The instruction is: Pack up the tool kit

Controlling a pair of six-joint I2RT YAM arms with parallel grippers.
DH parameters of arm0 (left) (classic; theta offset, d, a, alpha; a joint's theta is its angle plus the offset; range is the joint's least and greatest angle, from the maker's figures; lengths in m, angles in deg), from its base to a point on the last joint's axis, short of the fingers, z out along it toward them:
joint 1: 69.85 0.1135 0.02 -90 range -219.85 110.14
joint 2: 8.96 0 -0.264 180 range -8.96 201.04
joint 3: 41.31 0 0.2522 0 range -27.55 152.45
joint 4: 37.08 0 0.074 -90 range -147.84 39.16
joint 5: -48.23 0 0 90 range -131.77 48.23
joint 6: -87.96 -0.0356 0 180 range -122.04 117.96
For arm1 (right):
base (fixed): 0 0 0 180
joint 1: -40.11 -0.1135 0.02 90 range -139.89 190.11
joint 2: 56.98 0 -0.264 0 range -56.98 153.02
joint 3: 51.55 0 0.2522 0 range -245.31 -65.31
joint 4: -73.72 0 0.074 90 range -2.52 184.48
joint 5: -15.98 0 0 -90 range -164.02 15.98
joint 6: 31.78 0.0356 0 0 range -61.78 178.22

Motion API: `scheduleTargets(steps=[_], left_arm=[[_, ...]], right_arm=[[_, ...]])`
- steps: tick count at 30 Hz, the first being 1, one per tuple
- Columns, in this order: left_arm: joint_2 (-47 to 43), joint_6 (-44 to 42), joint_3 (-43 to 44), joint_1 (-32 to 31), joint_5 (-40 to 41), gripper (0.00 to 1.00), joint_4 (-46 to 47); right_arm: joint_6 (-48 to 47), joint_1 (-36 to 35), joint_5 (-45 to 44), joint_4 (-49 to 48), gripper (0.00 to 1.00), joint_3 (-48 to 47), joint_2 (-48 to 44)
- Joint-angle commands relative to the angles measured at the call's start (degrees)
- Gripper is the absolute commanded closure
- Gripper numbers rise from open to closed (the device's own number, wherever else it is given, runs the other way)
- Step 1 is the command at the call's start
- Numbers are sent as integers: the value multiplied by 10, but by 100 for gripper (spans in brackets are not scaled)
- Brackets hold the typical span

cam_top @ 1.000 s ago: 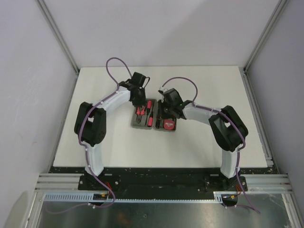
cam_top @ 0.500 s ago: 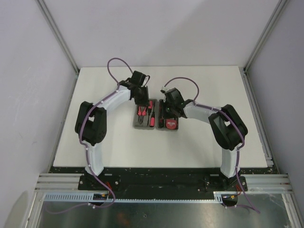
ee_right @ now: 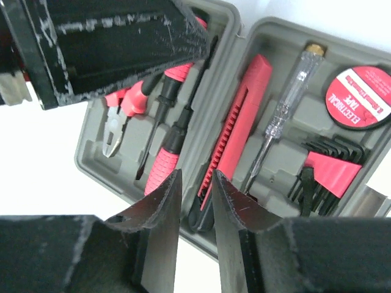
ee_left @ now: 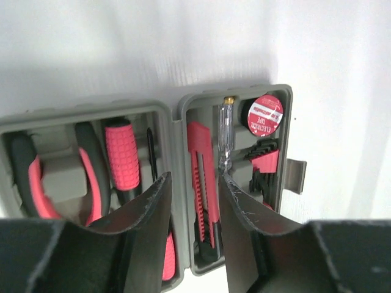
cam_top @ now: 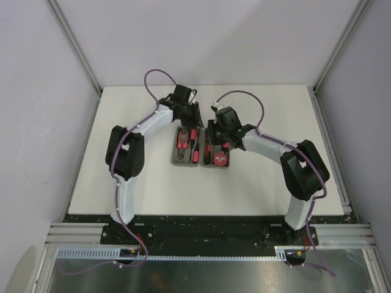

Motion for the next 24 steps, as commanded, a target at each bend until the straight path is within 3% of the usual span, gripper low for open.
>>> scheduleTargets(steps=[1, 13, 24], left_arm=[[30, -4, 42, -5, -42, 60, 20], [79, -9, 56, -18, -73, 67, 24], [66, -26, 14, -23, -22, 64, 24]], right_arm=[[12, -1, -13, 29, 70, -12, 19], [19, 3, 18, 32, 87, -13, 73], [22, 14, 27, 65, 94, -19, 113]])
